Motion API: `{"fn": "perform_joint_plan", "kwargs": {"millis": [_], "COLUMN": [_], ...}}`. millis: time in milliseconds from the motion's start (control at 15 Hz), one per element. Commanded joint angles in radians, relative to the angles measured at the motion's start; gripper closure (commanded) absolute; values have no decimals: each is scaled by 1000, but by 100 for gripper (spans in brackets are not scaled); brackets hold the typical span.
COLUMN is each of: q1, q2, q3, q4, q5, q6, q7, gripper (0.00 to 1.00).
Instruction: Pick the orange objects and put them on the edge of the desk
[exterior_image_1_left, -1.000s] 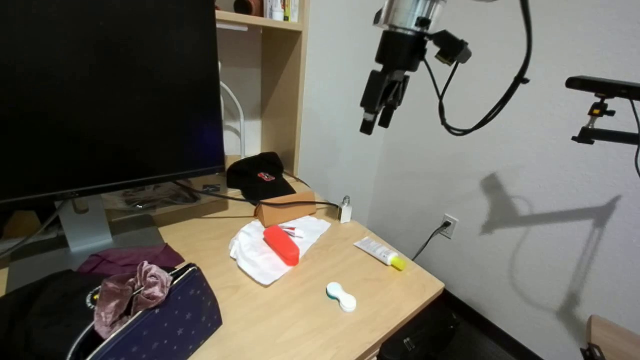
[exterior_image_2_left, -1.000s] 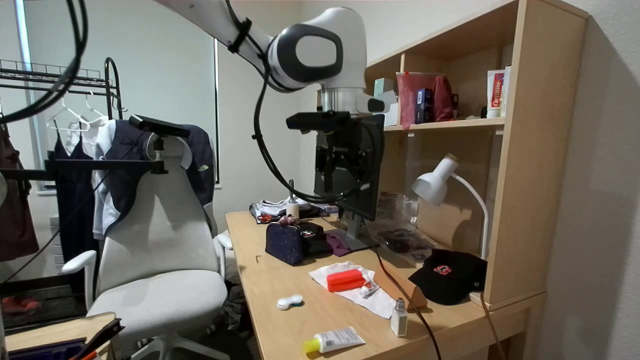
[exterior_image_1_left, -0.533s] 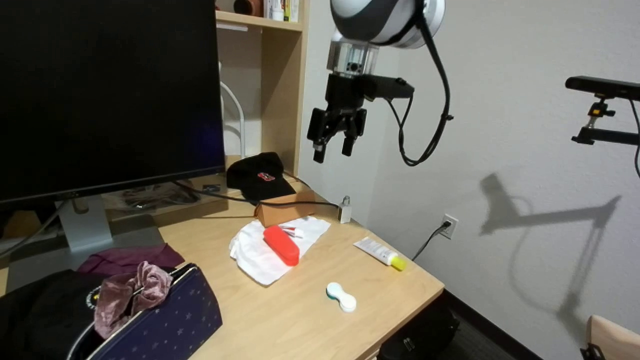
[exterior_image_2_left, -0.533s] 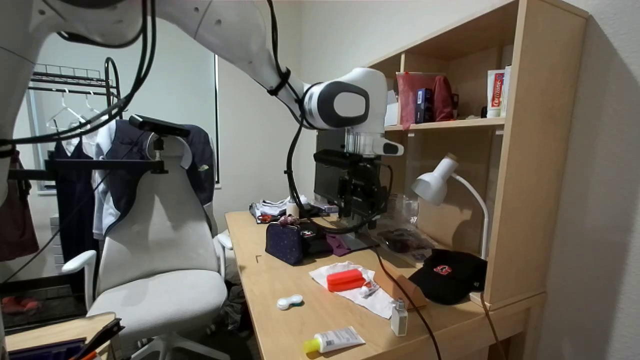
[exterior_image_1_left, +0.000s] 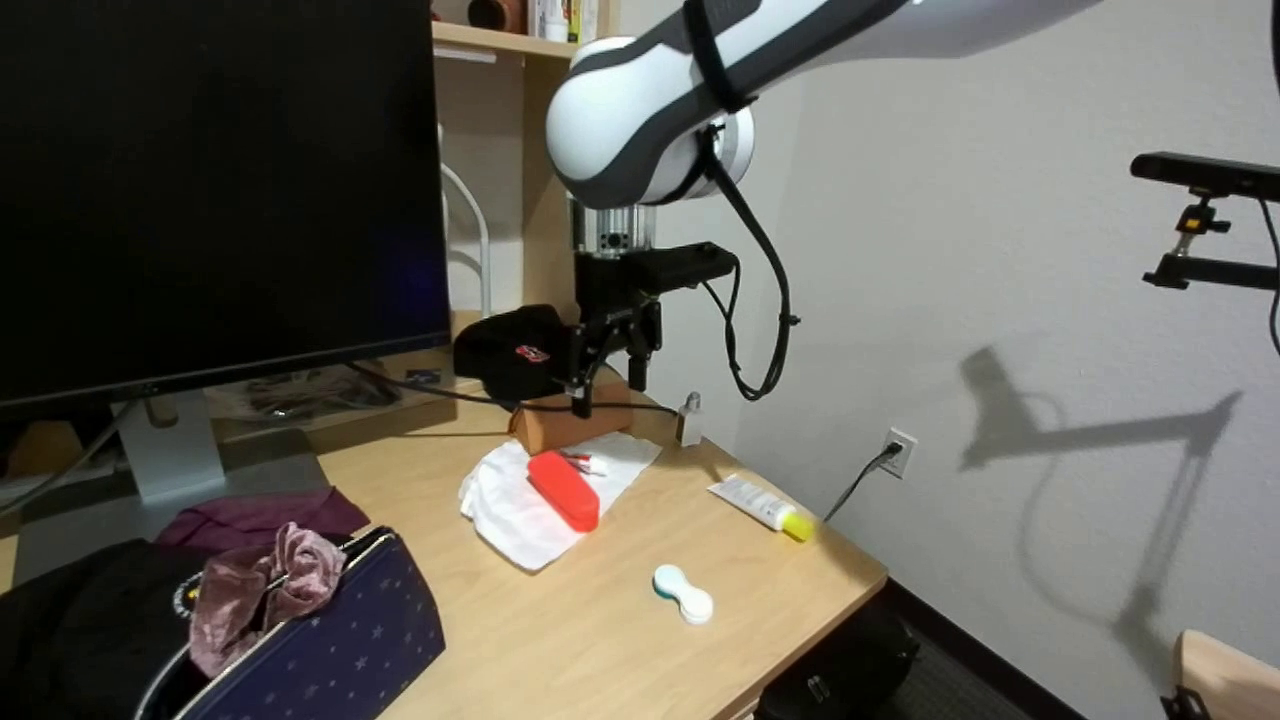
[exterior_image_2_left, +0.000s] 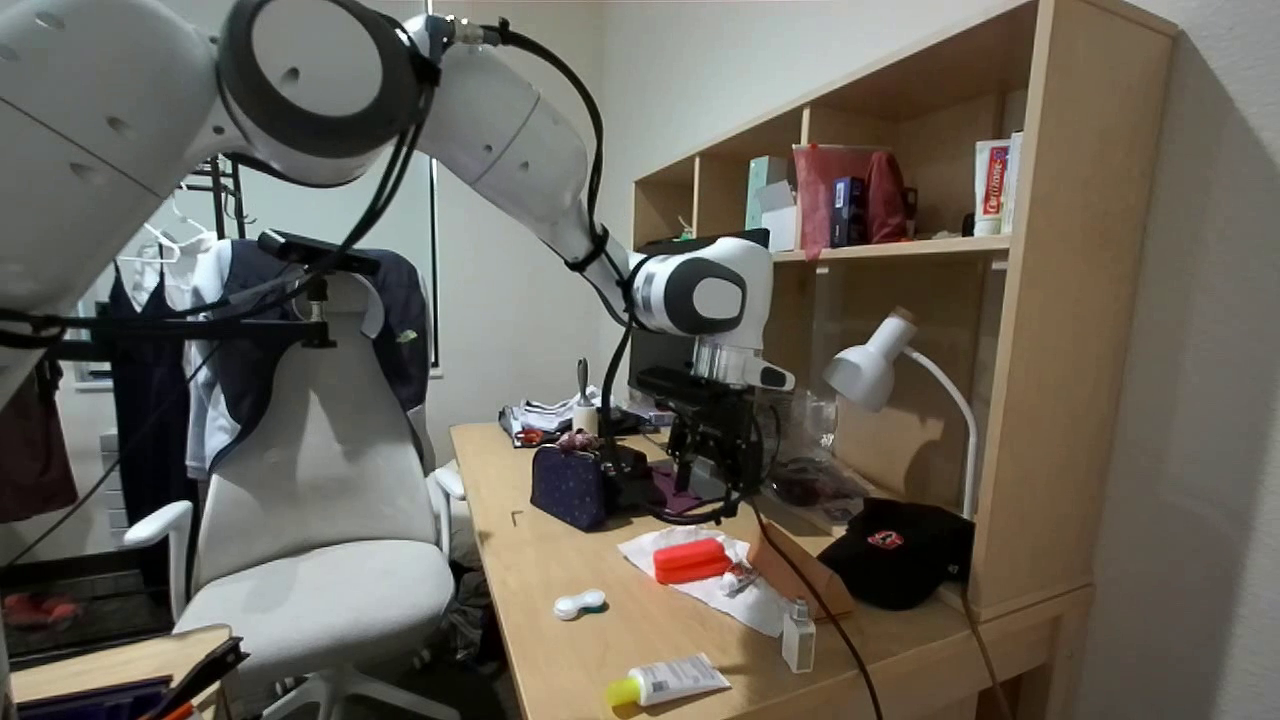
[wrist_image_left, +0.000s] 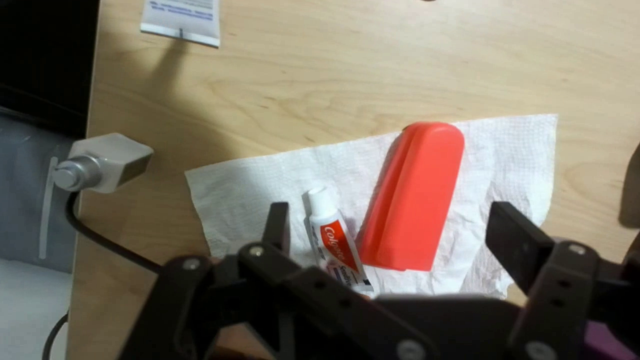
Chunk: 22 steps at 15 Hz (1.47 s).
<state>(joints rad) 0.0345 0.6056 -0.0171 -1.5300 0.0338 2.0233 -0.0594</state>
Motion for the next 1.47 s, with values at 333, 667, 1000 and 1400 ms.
{"fn": "perform_joint_plan", "kwargs": {"millis": [333, 667, 1000, 1400], "q1": [-4, 28, 74, 137], "q2": [11, 67, 142, 210], "q3": [9, 11, 12, -27], "q4": [18, 15, 46, 77], "q5": [-18, -25, -27, -112], "q6": [-7, 71, 125, 178], "q7": [28, 80, 148, 236], "gripper": [0, 0, 0, 0]}}
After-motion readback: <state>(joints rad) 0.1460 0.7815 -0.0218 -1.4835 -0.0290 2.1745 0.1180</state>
